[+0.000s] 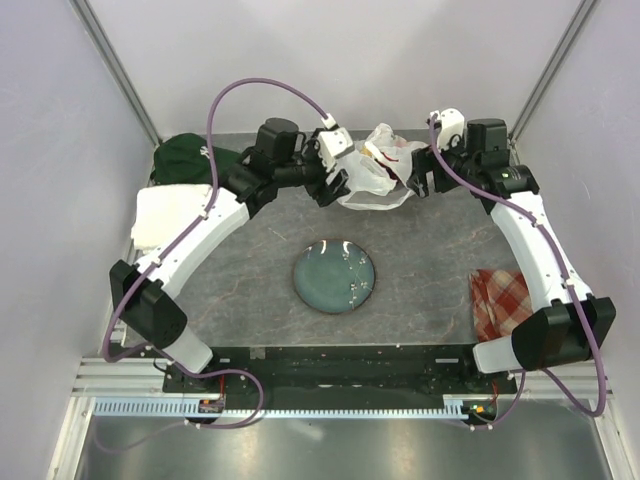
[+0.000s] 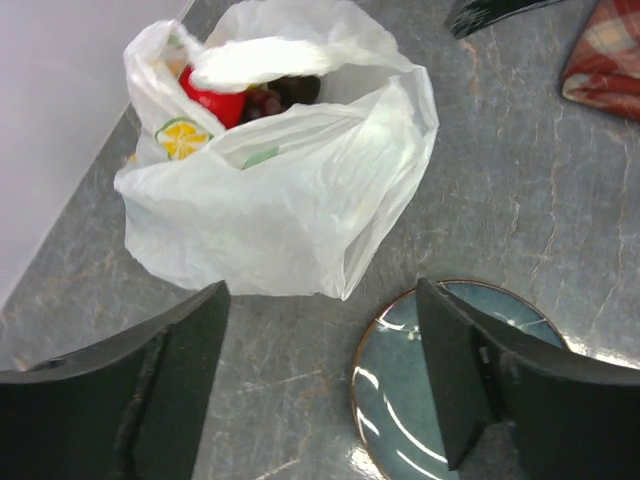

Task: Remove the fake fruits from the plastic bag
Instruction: Adjust the plastic bag at the center of the board.

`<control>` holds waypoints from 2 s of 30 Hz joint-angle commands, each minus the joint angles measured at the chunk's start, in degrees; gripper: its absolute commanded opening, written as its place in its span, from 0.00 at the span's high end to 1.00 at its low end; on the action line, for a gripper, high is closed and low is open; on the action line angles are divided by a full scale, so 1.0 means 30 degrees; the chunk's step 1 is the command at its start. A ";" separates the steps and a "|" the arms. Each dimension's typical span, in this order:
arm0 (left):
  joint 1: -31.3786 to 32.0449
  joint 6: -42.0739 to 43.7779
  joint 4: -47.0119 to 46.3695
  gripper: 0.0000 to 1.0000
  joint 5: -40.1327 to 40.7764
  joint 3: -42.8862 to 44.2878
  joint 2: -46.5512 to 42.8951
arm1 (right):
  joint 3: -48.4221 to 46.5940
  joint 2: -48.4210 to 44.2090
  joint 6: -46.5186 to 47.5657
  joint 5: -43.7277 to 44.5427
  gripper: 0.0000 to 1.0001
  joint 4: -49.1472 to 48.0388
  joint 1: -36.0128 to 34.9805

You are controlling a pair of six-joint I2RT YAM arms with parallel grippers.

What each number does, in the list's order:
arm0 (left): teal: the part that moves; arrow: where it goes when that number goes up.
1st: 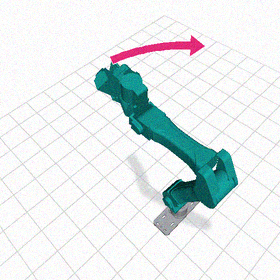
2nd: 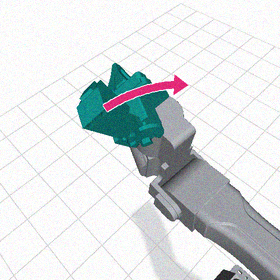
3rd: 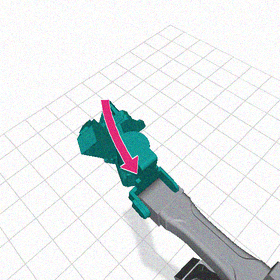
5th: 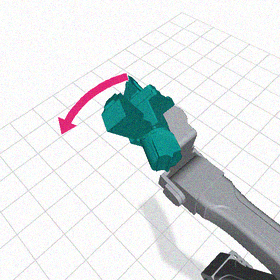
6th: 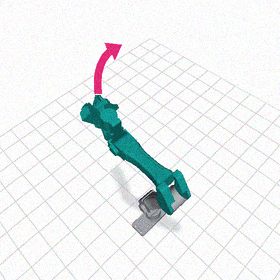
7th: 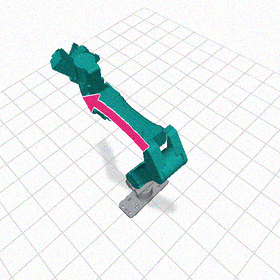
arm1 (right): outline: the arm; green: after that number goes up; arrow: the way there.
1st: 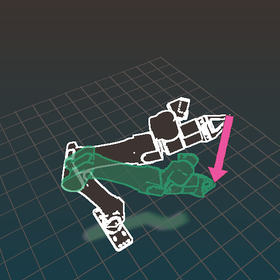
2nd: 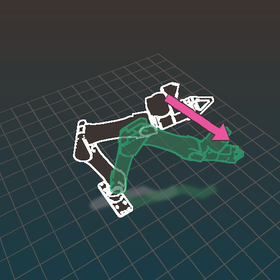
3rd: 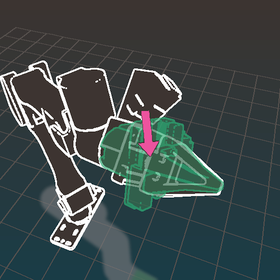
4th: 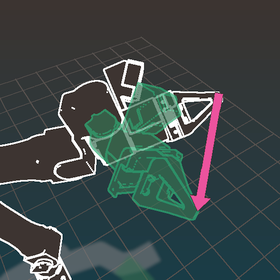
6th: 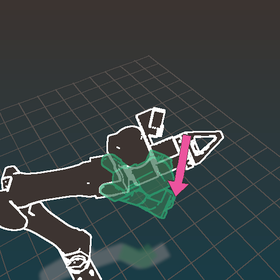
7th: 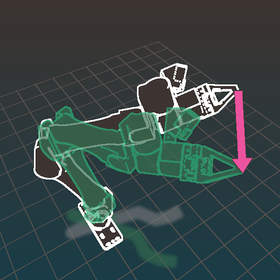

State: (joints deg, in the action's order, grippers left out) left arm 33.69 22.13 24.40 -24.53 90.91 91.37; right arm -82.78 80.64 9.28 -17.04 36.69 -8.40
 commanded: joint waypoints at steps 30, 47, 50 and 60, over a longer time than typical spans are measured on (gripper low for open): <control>0.1689 0.2992 -1.1152 0.26 -0.0173 -0.0600 0.4169 | -0.2639 0.3441 -0.1072 0.2515 0.44 -0.4143 -0.1681; 0.1631 0.4166 -1.1532 0.28 0.4133 0.4762 0.9003 | -0.1908 0.2944 -0.2595 0.3688 0.51 -0.2972 0.0281; 0.1572 0.4370 -1.1855 0.36 0.5274 0.5494 0.9590 | -0.1703 0.3265 -0.2711 0.3453 0.75 -0.2913 0.0632; 0.0137 -0.0397 -0.7701 0.98 0.8119 0.5625 0.7546 | 0.0048 0.2216 -0.2801 0.2808 1.00 -0.2240 0.1833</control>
State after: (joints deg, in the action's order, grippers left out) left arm 36.23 29.85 -5.45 -4.62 109.23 120.07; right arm -86.30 91.53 1.02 -7.94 28.01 -4.51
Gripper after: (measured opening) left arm 0.026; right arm 0.008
